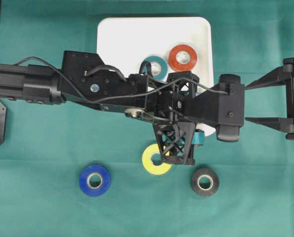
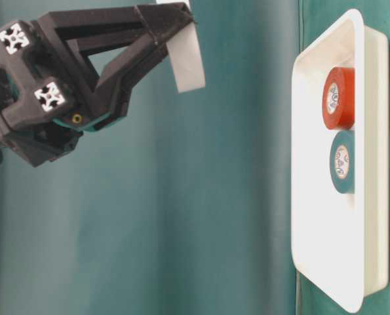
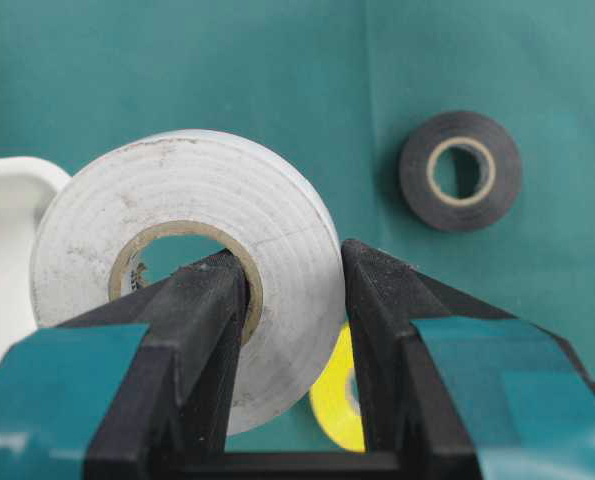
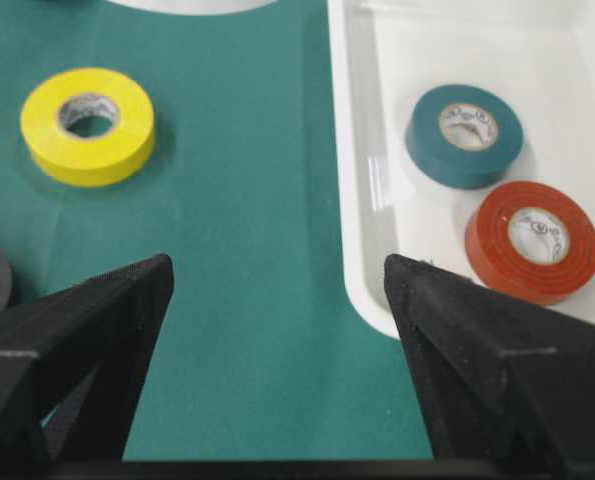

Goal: Pick up the tape from a random location and place it into the white case.
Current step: 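Lift the white roll with the left gripper and pull it leftward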

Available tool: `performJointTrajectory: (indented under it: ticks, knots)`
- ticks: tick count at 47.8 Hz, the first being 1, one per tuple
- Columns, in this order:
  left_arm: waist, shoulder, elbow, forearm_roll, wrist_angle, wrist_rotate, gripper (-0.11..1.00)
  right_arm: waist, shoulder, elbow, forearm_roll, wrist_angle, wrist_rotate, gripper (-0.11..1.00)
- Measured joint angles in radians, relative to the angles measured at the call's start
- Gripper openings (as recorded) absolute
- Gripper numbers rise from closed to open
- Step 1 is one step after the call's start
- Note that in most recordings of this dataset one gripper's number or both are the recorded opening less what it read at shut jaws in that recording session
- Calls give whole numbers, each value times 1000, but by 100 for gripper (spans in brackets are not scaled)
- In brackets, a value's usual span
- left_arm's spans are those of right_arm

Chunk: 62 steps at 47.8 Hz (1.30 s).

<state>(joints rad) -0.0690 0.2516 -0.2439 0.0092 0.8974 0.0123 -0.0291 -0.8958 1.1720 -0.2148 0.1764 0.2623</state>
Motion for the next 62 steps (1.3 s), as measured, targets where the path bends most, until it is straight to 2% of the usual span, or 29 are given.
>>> performJointTrajectory:
  ticks: [17, 26, 34, 62]
  knots:
    - [0, 0, 3, 0, 0, 2, 26, 0, -2, 0, 0, -2, -2, 85]
    - [0, -35, 64, -2, 2, 0, 26, 0, 0, 2, 0, 0, 0, 85]
    - [-3, -94, 147, 0, -6, -3, 26, 0, 0, 0, 0, 0, 0, 85]
    - [-49, -405, 526, -2, -77, -17, 26, -9, 0, 0, 0, 0, 0, 85]
